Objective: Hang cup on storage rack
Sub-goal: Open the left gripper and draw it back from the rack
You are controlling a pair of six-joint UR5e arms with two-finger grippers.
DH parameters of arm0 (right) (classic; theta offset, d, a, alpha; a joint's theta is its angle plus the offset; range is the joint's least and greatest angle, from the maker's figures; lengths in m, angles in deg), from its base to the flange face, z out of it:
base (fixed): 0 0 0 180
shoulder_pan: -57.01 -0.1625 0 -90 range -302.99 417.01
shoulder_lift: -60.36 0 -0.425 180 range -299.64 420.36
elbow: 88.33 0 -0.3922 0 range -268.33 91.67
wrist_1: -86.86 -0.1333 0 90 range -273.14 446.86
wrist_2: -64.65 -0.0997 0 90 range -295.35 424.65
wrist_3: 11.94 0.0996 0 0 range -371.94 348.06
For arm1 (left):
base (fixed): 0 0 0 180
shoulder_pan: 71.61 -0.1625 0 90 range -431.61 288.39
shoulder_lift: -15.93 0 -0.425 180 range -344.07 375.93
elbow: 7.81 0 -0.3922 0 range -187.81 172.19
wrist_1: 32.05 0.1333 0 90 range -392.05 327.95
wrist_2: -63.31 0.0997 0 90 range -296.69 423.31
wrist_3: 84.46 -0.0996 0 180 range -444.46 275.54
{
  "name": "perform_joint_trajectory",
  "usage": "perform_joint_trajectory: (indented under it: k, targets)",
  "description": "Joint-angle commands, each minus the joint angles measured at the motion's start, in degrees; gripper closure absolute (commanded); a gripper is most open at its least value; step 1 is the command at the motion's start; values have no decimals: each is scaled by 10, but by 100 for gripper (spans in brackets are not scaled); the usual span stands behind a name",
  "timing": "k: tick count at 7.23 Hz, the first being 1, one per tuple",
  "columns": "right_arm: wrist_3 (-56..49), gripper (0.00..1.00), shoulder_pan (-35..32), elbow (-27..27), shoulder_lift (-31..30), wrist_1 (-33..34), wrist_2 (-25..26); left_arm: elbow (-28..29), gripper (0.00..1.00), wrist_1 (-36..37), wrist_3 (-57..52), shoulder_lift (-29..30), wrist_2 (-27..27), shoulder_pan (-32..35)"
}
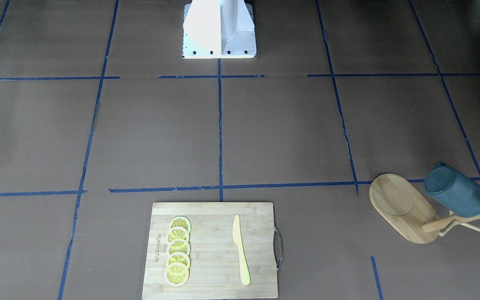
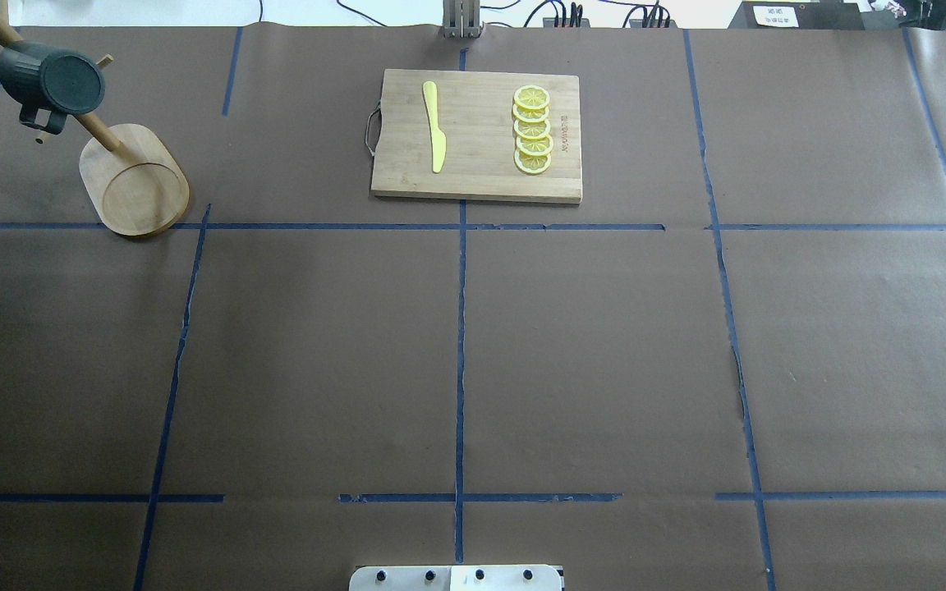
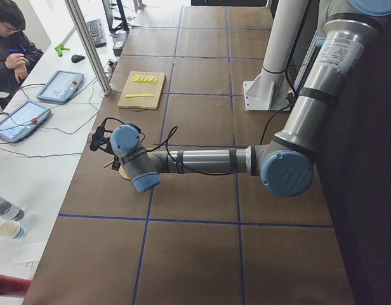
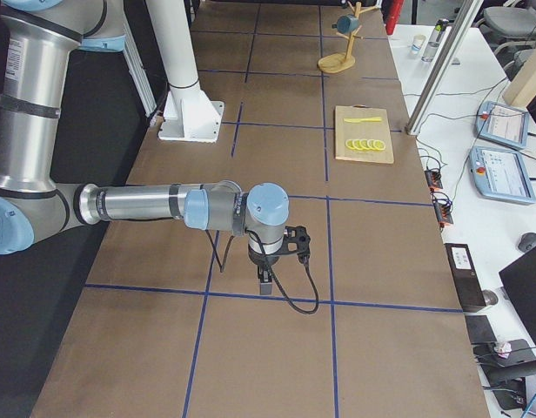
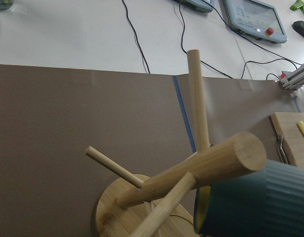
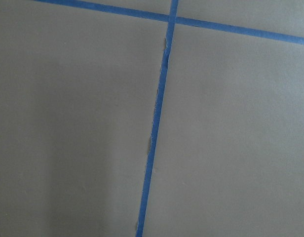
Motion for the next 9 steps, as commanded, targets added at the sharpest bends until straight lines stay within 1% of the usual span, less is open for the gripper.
perform_joint_trajectory:
  k: [1,2,4,5,6,7,8,9]
  targets:
    - [0,0,0,0,1,0,1,1,1,44,-80,-1,-4,7]
    - [0,0,0,1,1,0,1,1,1,77,-143,-6,-3,15]
    - [0,0,0,1,1,0,1,-1,1,187,-312,-6,7,40]
    - [0,0,0,1,1,0,1,-4,1,232,-370,-8,37,47]
    - [0,0,0,1,1,0,1,-6,1,282,-401,-8,65,47]
    - [0,0,0,1,1,0,1,-8,0,336,-456,-13,106,48]
    - [0,0,0,1,1,0,1,-24,0,387,-477,-22,125,52]
    - [0,0,0,2,1,0,1,-38,0,450,-502,-30,125,53]
